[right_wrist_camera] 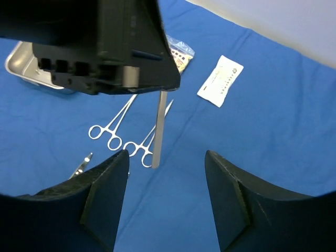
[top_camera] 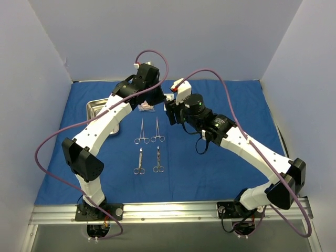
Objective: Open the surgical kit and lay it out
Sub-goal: Place the medical item in the surgical kit.
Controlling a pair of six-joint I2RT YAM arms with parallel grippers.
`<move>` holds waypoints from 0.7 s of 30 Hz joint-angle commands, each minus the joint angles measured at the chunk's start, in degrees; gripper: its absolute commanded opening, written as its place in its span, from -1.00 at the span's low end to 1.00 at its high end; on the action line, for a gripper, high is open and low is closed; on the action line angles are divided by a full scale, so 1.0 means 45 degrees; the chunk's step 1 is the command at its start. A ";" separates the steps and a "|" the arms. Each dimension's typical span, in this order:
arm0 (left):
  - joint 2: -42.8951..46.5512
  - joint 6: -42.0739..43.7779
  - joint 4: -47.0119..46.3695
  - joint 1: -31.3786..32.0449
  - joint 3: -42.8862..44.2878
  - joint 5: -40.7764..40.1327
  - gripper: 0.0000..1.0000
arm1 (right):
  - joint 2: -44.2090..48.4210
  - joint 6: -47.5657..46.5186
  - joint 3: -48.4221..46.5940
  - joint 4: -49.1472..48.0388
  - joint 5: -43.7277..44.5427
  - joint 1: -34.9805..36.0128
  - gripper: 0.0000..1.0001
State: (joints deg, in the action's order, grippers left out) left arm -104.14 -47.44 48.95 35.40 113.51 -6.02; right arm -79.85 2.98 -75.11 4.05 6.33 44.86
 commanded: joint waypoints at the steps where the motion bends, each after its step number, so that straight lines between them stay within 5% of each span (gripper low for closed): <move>1: -0.0003 -0.0375 0.0587 0.0103 0.0751 -0.0225 -0.95 | -0.0281 -0.0526 -0.0087 -0.0625 0.1620 0.0499 0.06; 21: -0.0120 -0.1156 0.0861 0.0064 0.0751 0.0244 -0.95 | -0.1298 -0.1288 0.0714 -0.1897 0.2578 0.1066 -0.74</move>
State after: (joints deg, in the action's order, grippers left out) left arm -104.60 -51.88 52.21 35.59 114.37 -5.72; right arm -85.30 -1.85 -72.40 -1.34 15.25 49.15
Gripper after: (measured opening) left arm 0.050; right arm 0.152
